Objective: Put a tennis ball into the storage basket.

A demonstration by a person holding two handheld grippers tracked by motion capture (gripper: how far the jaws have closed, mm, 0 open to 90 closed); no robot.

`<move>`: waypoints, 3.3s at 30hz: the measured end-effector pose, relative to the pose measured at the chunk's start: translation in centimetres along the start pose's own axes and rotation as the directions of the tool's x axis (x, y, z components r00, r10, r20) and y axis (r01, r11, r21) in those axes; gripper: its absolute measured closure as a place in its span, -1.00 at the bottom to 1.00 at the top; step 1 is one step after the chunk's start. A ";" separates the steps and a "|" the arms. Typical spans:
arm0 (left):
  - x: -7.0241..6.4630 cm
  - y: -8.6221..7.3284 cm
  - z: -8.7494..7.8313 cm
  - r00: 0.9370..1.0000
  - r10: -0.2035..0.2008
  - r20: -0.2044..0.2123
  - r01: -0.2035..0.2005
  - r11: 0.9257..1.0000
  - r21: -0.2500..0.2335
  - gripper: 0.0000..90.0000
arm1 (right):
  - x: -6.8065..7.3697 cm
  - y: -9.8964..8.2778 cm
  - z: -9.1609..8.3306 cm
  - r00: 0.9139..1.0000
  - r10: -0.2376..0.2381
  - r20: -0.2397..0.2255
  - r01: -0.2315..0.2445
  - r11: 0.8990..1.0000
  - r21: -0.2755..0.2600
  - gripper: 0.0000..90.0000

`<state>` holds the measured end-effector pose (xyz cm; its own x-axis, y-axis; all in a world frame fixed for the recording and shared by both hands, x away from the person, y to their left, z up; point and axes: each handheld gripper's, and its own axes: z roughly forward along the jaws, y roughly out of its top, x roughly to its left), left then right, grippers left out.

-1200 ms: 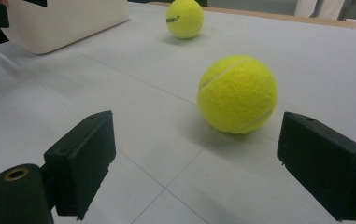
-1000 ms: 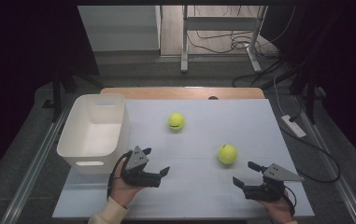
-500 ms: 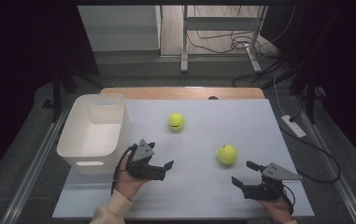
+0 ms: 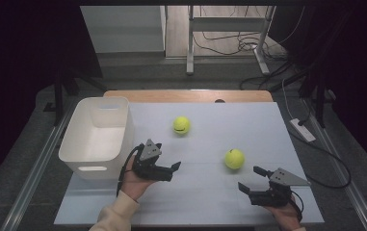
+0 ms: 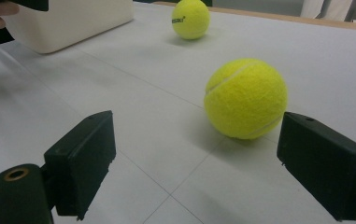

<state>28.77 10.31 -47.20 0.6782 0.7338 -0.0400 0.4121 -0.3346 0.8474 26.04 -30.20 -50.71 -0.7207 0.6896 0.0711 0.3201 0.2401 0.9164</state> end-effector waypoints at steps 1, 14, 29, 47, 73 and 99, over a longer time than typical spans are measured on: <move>0.0 0.1 0.0 1.000 0.002 0.000 -0.002 1.000 0.000 -0.84 | 0.0 0.0 0.0 1.000 0.000 0.001 0.000 1.000 0.000 -0.74; 0.4 0.7 0.7 1.000 0.002 -0.006 -0.002 1.000 0.014 -0.84 | 0.0 0.0 0.1 1.000 -0.003 0.001 0.003 1.000 0.004 -0.74; 0.9 1.4 1.7 1.000 0.006 -0.009 -0.005 0.999 0.040 -0.84 | 0.0 0.0 0.1 1.000 -0.002 0.001 0.002 1.000 0.004 -0.74; 1.5 2.3 2.6 1.000 0.006 -0.021 -0.005 0.998 0.062 -0.85 | 0.0 0.0 0.2 1.000 -0.002 0.002 0.002 1.000 0.007 -0.74; 2.8 4.2 3.8 0.999 0.005 -0.039 -0.001 0.995 0.095 -0.86 | 0.0 -0.1 0.2 1.000 -0.003 0.003 0.003 1.000 0.011 -0.74; 4.7 4.7 6.2 0.997 -0.030 -0.077 0.041 0.988 0.150 -0.89 | -0.5 -0.1 0.5 1.000 0.008 -0.005 -0.008 1.000 0.008 -0.74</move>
<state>37.70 8.54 -46.67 0.6168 0.7868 -0.0242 0.5264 -0.3894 0.7558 26.66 -30.23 -51.04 -0.7211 0.6882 0.0803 0.3309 0.2403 0.9125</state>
